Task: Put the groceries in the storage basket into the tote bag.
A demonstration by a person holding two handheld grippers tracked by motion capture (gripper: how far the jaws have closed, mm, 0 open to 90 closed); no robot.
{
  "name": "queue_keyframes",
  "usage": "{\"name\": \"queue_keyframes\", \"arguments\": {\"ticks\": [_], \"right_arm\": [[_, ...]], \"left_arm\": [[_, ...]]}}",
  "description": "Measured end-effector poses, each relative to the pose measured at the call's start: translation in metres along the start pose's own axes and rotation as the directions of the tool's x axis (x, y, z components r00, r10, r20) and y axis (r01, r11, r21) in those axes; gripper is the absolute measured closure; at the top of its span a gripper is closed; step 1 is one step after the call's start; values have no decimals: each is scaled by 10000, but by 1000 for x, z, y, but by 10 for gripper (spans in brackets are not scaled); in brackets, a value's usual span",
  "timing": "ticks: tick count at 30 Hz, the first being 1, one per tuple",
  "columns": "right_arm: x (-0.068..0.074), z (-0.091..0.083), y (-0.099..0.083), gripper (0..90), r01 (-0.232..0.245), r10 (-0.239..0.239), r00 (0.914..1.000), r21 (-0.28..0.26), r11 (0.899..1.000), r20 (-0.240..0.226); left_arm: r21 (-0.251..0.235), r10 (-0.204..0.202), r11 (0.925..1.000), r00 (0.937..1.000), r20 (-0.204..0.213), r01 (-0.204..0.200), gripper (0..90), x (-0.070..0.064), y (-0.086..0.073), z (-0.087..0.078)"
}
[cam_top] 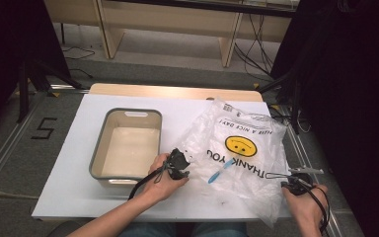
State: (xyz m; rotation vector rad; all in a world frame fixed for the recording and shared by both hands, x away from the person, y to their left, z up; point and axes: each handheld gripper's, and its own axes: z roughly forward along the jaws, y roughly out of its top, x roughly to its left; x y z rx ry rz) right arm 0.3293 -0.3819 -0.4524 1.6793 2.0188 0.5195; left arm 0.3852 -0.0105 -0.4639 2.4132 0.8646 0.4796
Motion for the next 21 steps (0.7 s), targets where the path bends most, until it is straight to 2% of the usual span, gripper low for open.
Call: {"name": "queue_keyframes", "arguments": {"ticks": [3,8,9,10,15,17,20,21], "right_arm": [[1,0,1,900,48,-48,10000,-58,10000,24],[1,3,3,900,50,-50,10000,-149,9999,50],[2,4,4,900,28,-27,10000,-200,9998,66],[2,4,5,900,37,-36,10000,-232,9997,54],[3,8,11,900,26,-25,10000,-507,9987,29],[4,10,14,900,48,-45,10000,-662,9978,50],[6,12,21,900,164,-156,9998,-876,9960,101],[7,13,23,900,224,-215,9997,-945,9953,105]], "left_arm": [[95,158,9998,9999,-31,-158,721,-1,-1,1],[225,-75,9997,9986,529,63,872,-4,-3,-5],[225,-75,9997,9986,529,63,880,-4,-3,-5],[315,-172,9994,9971,739,149,886,-5,-4,-8],[398,-402,9986,9930,1113,360,891,-9,-9,-17],[438,-344,9986,9925,1174,295,891,-9,-11,-20],[428,-422,9984,9874,1523,361,891,-16,-16,-27],[428,-422,9984,9874,1523,361,891,-16,-16,-27]]}}
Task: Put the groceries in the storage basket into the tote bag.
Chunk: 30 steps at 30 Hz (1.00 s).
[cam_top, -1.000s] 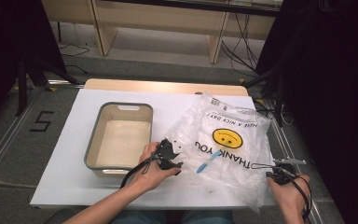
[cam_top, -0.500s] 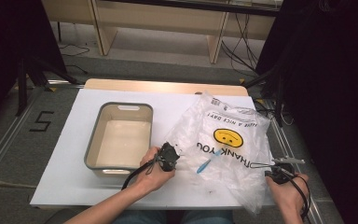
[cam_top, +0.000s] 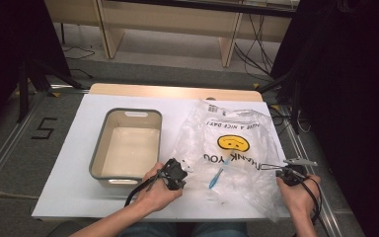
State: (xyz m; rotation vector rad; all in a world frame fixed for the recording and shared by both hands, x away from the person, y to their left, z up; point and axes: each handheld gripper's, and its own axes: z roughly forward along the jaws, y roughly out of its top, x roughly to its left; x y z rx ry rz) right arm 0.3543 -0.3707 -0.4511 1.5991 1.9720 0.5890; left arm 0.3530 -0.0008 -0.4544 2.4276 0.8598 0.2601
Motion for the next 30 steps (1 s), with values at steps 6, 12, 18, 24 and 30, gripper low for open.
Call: {"name": "queue_keyframes", "arguments": {"ticks": [6,12,18,24,30], "right_arm": [[8,14,14,900,335,-336,9994,-193,9993,-19],[11,26,25,900,453,-454,9990,-434,9980,-8],[11,36,29,900,432,-437,9990,-535,9976,-77],[12,30,29,865,430,-437,9990,-784,9960,-74],[11,11,27,749,680,-740,9965,-1398,9878,-378]], "left_arm": [[-118,-52,9999,9995,307,55,890,-6,-6,-5],[-356,-273,9990,9987,432,289,886,-9,-3,-1],[-478,-422,9979,9986,329,437,883,-7,1,5],[-685,-287,9972,9993,243,303,781,-5,1,8],[-1318,605,9894,9982,-23,-602,430,-7,-1,-5]]}}
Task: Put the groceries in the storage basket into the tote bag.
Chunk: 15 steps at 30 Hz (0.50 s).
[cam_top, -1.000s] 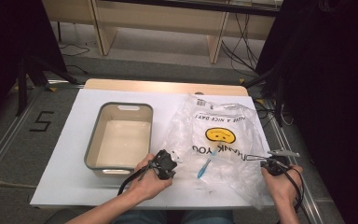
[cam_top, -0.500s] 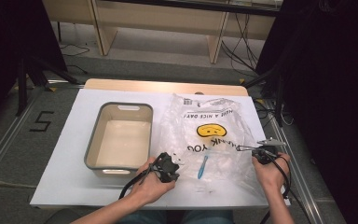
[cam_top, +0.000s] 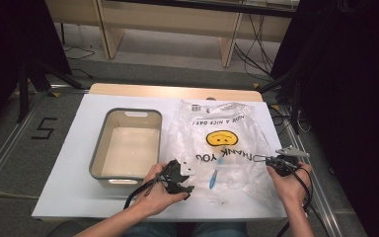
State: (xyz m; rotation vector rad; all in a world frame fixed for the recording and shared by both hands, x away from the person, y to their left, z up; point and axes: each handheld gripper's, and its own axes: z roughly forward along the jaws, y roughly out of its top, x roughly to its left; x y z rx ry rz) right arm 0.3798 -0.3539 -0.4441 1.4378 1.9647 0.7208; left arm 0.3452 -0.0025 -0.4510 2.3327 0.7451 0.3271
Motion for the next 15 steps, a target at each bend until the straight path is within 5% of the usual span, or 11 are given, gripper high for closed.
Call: {"name": "queue_keyframes", "arguments": {"ticks": [7,15], "right_arm": [[3,-23,1,589,222,-261,9986,-840,9962,-456],[4,-38,-8,496,123,-256,9942,-1256,9920,-1047]], "left_arm": [[-400,343,9986,9994,-57,-345,225,-6,-1,-17],[-541,258,9982,9996,-85,-262,171,-7,-4,-23]]}}
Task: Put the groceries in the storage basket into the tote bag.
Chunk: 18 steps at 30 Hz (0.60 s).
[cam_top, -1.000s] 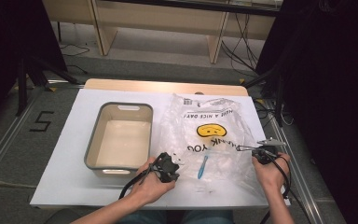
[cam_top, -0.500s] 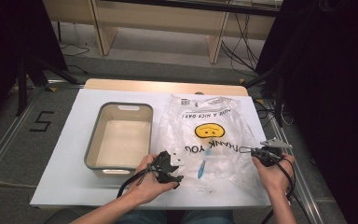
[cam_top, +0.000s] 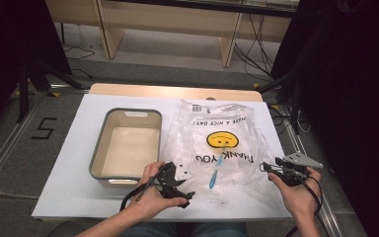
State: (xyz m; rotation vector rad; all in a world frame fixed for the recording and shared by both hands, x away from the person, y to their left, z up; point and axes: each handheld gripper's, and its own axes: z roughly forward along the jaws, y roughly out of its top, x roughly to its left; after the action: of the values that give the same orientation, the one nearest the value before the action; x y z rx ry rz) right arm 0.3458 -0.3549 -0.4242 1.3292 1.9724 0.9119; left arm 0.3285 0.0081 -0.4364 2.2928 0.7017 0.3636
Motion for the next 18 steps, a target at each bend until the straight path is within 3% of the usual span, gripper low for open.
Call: {"name": "queue_keyframes", "arguments": {"ticks": [8,18], "right_arm": [[8,0,-12,424,-121,142,9956,222,9997,-928],[17,-2,-18,392,-13,38,9918,194,9998,-1279]], "left_arm": [[6,-244,9997,9996,-154,244,182,5,-4,-3],[-18,-66,10000,10000,36,67,182,5,-9,4]]}}
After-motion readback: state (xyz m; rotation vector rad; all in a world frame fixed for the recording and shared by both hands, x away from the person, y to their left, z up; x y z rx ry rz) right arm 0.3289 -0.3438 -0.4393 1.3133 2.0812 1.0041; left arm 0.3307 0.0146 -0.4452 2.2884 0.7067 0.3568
